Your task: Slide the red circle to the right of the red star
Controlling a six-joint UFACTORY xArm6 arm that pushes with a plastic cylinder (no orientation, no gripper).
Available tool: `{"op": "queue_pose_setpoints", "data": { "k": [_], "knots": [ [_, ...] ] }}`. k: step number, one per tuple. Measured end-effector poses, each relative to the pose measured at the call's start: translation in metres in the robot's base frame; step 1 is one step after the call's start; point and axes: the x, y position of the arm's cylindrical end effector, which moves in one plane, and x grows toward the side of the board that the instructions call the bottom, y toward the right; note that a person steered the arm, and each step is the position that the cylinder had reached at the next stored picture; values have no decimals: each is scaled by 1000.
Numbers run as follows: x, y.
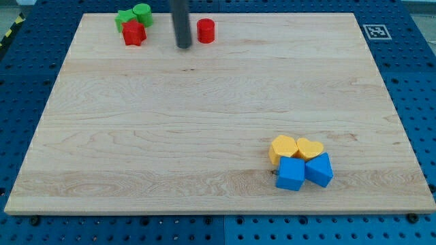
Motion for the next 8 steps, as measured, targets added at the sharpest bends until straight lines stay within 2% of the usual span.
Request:
{"op": "queue_pose_setpoints", "data": {
  "k": [1,2,4,5,6,8],
  "knots": [
    [0,59],
    [-45,67],
    [-55,-55],
    [-59,-60],
    [-59,-28],
    [-59,-14]
  ]
}}
